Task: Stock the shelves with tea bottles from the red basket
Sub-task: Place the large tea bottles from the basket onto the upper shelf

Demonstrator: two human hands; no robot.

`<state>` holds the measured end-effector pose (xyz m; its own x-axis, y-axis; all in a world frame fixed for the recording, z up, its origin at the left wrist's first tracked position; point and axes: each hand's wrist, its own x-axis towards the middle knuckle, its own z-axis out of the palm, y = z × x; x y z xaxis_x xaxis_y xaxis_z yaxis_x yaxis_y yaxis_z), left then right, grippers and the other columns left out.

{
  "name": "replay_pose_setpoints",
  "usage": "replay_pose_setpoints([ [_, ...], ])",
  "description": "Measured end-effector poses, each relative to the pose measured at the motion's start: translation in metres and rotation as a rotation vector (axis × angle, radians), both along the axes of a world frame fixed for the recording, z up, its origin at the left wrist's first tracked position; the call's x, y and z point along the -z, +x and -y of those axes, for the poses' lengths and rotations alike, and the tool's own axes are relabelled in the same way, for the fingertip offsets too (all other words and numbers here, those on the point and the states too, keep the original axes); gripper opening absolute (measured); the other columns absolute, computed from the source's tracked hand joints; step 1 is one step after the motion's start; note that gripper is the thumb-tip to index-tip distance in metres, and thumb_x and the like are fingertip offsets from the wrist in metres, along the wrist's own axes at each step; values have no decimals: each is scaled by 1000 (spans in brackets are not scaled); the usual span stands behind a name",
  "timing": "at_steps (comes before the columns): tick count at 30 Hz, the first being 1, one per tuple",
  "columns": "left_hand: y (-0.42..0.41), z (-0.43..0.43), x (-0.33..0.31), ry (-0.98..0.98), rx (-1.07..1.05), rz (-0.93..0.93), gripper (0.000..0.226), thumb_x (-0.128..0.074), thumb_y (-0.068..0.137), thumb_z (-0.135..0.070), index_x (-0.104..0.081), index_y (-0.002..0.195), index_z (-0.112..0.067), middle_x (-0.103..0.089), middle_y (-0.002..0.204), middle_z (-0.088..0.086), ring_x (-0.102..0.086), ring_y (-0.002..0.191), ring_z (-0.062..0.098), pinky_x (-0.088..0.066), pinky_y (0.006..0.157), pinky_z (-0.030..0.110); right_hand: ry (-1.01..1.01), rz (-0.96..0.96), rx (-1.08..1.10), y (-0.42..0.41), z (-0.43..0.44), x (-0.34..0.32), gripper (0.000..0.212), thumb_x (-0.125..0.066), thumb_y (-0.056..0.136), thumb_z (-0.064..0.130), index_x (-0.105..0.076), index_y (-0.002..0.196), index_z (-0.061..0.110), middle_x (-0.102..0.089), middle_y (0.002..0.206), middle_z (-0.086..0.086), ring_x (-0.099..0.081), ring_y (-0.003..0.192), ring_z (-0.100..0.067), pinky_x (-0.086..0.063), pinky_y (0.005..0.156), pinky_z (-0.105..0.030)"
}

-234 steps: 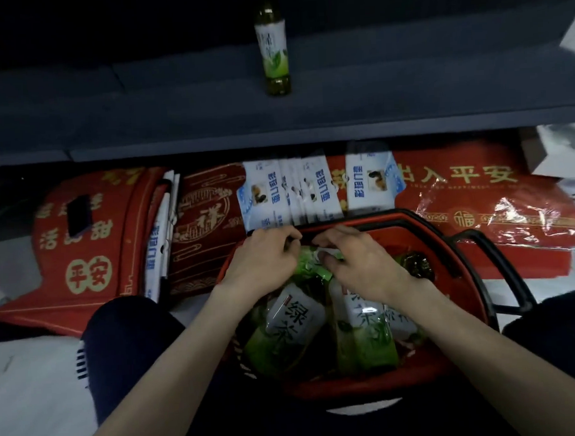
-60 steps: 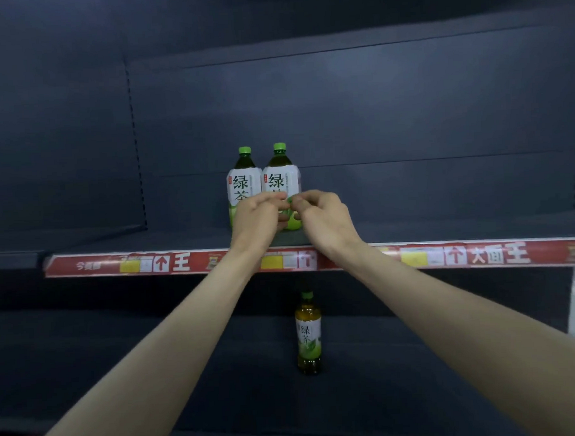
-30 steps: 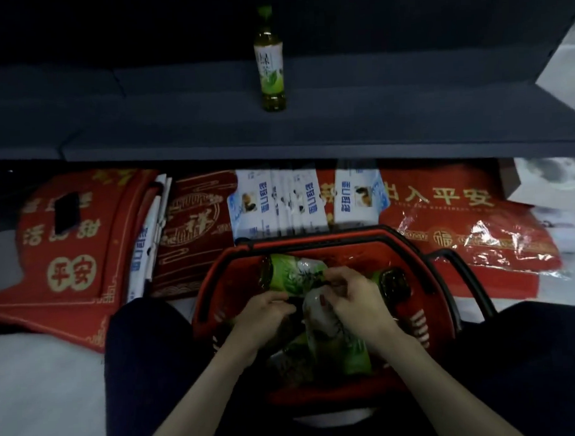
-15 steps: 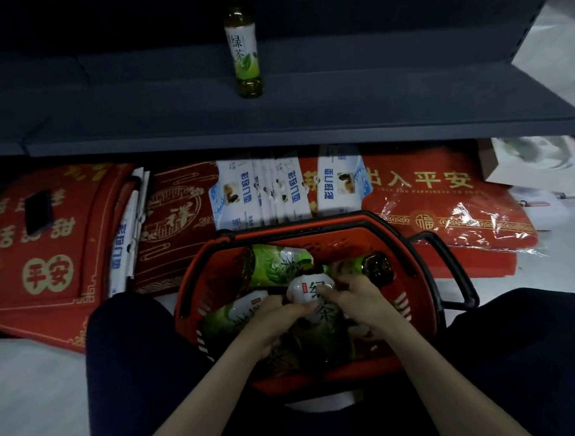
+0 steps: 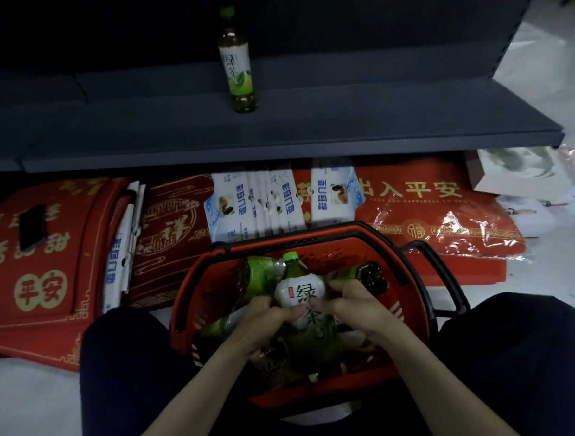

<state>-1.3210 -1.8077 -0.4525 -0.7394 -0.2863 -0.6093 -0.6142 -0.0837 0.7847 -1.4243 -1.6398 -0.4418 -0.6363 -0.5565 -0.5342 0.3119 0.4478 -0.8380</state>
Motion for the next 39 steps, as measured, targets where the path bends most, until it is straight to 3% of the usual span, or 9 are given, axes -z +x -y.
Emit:
replay_pose_setpoints([
  [3,-2,12,-23,30,-2,-101,23,-80,90,-16,-79,112,-10,-82,103,6,-79,100,22,-60,96,41,-133,106,-8,-4,0,-16,33,-81,89,22,-67,119,18,-77,104,6,-72,90,1,-57,74,-14],
  [6,-9,27,-50,-2,18,-185,22,-79,90,-14,-78,112,-10,-81,107,7,-79,100,21,-61,90,37,-221,130,-95,-8,9,-29,55,-83,86,26,-63,136,17,-76,122,1,-69,119,-15,-51,109,-38],
  [9,-15,36,-74,26,11,-259,27,-77,91,-10,-75,118,-14,-80,112,6,-78,103,21,-63,82,32,-316,68,-48,-9,21,-38,52,-79,89,12,-62,138,15,-76,124,-5,-70,119,-24,-52,108,-49],
  [12,-17,42,-85,-41,28,-349,34,-78,91,-17,-72,123,-25,-79,118,-8,-75,108,9,-61,89,28,-361,12,34,-8,32,-47,52,-78,89,7,-62,138,15,-77,120,-6,-73,113,-25,-55,103,-53],
  [18,-17,55,-104,-150,124,-423,83,-91,77,-37,-52,149,-41,-70,132,-18,-60,131,7,-51,111,43,-415,-130,113,-13,42,-72,58,-79,86,-1,-61,138,14,-78,118,1,-72,113,-14,-57,102,-40],
  [22,-34,70,-149,-247,144,-548,73,-88,84,-21,-54,147,-37,-74,129,-12,-61,131,9,-50,112,44,-487,-246,112,-29,56,-124,56,-80,84,-6,-64,132,19,-79,115,1,-73,110,-13,-61,90,-32],
  [28,-68,100,-260,-400,184,-801,62,-76,90,-3,-54,144,-26,-78,118,-11,-74,111,9,-60,85,23,-630,-488,36,-61,83,-244,55,-81,84,-3,-64,132,18,-79,114,2,-75,106,-16,-62,86,-32],
  [34,-91,124,-371,-558,230,-1021,72,-74,91,-2,-46,152,-27,-76,126,-7,-70,120,11,-59,95,26,-692,-735,-67,-89,102,-357,56,-80,85,-3,-61,134,17,-76,121,-4,-75,109,-22,-62,91,-41],
  [39,-117,142,-441,-635,227,-1157,63,-70,94,-3,-48,151,-21,-74,130,0,-69,121,13,-62,89,30,-724,-934,-93,-109,120,-434,54,-78,87,-2,-59,136,14,-75,125,0,-73,112,-14,-62,86,-30],
])
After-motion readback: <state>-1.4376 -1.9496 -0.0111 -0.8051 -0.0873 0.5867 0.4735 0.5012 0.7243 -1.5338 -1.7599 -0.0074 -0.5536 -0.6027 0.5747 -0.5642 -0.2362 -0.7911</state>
